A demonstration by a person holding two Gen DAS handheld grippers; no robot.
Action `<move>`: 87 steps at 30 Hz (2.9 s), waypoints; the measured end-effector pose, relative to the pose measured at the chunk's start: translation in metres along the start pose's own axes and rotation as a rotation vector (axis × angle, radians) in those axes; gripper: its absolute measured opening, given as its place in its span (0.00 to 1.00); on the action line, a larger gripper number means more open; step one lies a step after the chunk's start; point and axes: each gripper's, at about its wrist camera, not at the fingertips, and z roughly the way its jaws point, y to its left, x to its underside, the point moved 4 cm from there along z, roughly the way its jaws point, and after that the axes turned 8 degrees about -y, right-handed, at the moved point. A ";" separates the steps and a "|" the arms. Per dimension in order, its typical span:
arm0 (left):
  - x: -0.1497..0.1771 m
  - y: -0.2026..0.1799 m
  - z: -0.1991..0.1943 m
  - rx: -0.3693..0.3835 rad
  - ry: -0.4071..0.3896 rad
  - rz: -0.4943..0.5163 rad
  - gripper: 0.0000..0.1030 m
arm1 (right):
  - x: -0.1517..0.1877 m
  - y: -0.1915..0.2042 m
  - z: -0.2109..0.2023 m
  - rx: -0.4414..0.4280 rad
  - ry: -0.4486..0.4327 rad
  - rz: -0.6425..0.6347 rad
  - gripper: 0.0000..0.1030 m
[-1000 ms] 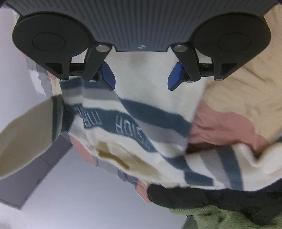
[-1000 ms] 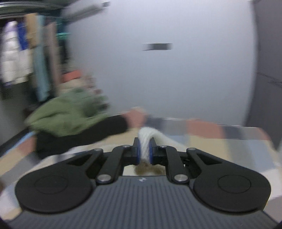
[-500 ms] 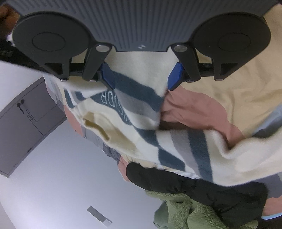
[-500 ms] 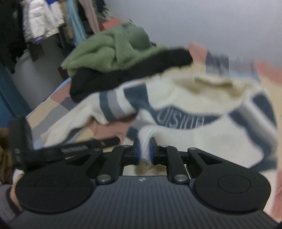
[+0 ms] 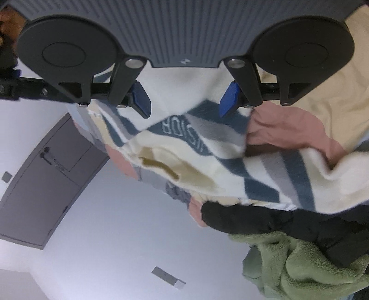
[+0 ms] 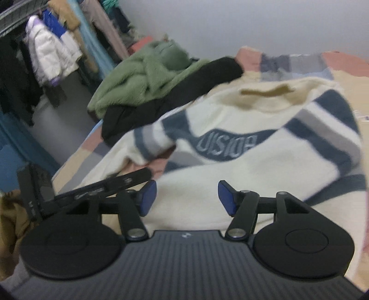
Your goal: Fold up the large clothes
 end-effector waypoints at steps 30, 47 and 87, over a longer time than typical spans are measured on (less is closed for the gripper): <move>0.070 -0.026 0.066 -0.079 0.250 0.209 0.67 | 0.046 -0.110 0.096 0.271 0.004 -0.142 0.41; -0.012 0.082 -0.001 -0.339 -0.137 -0.345 0.69 | 0.057 -0.106 0.078 0.309 -0.020 -0.103 0.41; -0.154 0.257 -0.064 -0.835 -0.496 -0.403 0.09 | 0.051 -0.120 0.068 0.266 -0.036 0.053 0.39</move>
